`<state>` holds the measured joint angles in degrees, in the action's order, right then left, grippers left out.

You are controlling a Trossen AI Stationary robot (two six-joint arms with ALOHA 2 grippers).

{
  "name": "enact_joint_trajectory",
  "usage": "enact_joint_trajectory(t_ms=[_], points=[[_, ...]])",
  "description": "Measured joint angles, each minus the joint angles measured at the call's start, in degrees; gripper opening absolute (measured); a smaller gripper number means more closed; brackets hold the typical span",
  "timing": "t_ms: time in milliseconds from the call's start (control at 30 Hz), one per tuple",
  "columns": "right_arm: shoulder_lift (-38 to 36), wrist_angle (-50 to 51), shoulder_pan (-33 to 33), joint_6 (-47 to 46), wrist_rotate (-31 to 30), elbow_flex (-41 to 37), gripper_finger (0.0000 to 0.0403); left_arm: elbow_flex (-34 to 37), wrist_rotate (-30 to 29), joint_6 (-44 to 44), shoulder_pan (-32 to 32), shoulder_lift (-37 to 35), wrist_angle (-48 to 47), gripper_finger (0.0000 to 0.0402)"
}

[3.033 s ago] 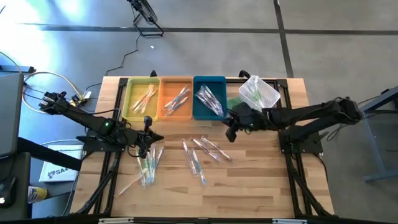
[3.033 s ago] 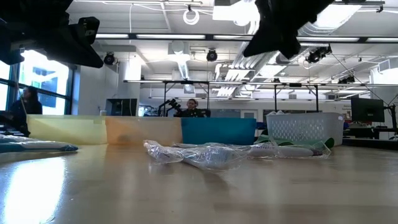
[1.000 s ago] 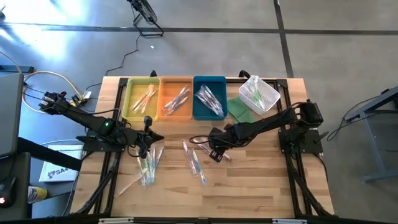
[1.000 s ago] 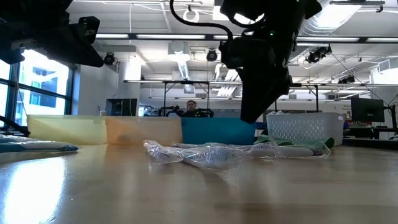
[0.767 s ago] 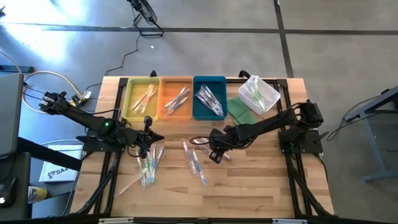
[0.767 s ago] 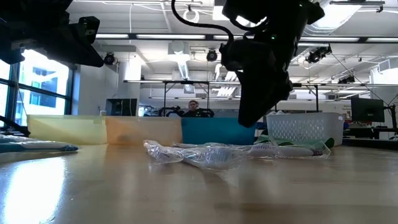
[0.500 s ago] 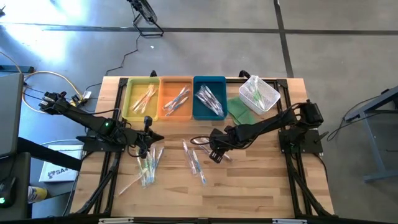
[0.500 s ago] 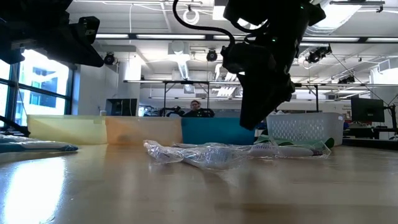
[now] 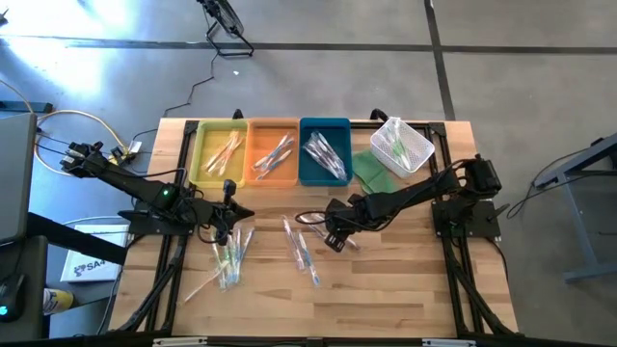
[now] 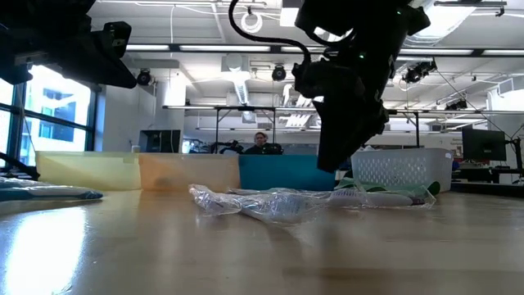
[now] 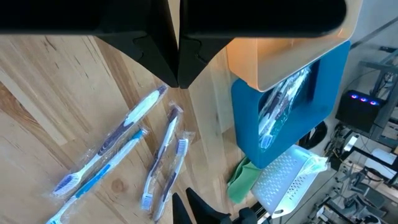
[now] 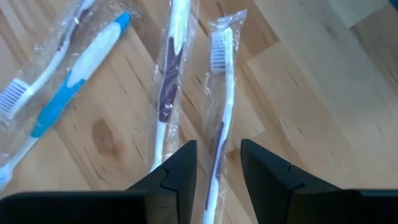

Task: Pick & Place Toothbrushes
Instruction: Put the purple toothbrush into the blue bin

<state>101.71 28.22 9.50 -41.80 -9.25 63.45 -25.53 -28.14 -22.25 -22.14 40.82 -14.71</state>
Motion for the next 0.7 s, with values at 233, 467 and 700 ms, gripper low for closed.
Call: enact_joint_trajectory(t_ms=[233,467,700], points=[[0.0,-1.0,0.1,-0.6,0.4,-3.1,0.0115,0.0,0.0,0.0,0.0,0.0,0.0,0.0003],[0.0,-4.3,0.9,-0.7,1.4,-4.8,0.0115,0.0,0.0,0.0,0.0,0.0,0.0,0.0003],[0.5,-5.9,1.4,-1.7,1.3,-5.5,0.0112,0.0,0.0,0.0,0.0,0.0,0.0,0.0003]])
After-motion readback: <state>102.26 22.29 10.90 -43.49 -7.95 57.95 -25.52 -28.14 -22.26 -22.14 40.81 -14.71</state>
